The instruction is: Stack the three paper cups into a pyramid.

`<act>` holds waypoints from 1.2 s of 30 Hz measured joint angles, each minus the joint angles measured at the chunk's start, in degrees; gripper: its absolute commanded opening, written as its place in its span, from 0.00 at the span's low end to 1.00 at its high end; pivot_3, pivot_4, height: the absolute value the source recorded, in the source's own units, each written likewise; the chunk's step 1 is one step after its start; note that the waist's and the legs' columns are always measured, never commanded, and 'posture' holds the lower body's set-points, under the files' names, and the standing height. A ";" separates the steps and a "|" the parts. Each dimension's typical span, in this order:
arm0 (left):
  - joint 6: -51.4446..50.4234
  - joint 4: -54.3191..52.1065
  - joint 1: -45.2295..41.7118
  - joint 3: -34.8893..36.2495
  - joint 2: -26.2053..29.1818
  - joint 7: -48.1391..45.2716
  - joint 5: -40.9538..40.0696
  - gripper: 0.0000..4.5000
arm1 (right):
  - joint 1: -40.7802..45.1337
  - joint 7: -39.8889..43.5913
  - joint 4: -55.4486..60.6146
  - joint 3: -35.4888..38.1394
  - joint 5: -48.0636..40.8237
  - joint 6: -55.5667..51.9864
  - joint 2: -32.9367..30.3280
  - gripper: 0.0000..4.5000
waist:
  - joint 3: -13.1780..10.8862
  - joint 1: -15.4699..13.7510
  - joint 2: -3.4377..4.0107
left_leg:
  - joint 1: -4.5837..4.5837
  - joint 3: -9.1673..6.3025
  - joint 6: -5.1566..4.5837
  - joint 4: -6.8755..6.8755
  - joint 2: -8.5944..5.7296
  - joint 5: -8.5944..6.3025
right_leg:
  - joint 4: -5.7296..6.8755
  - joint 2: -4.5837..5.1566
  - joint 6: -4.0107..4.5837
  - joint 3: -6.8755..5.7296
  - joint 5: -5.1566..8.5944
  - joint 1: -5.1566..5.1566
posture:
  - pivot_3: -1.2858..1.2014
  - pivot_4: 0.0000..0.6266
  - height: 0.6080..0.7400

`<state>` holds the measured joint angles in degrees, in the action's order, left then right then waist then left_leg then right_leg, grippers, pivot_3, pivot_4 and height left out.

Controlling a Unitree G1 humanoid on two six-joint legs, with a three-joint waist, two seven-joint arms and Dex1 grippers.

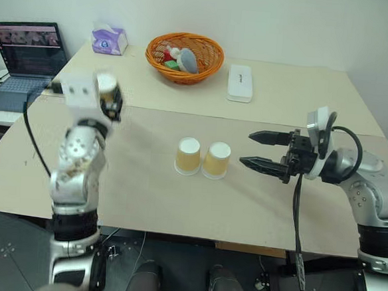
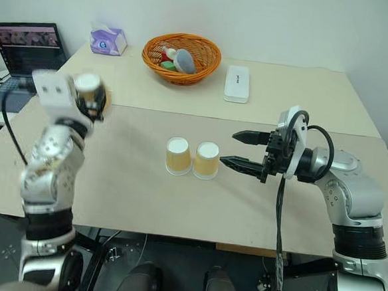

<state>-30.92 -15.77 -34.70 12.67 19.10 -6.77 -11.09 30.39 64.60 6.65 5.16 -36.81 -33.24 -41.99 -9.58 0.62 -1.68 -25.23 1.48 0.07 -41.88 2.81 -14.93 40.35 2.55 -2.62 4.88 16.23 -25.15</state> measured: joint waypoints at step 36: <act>-0.91 14.33 -8.01 -13.16 8.06 -47.24 -19.33 0.60 | -6.49 -2.64 4.27 3.11 -0.56 -0.04 -2.27 1.00 | -0.02 0.19 -0.02 | -0.03 -0.05 0.00 -0.03 0.01 0.03 | -0.06 -0.03 -0.13 -0.04 -0.09 0.02 | 0.52 0.24 0.50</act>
<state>-31.82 -1.44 -42.70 -0.48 27.15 -54.01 -30.42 23.90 61.95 10.92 8.27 -37.37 -33.28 -44.26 -9.60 0.81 -1.69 -25.27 1.42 0.07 -41.90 2.82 -14.90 40.29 2.52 -2.74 4.84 16.14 -25.13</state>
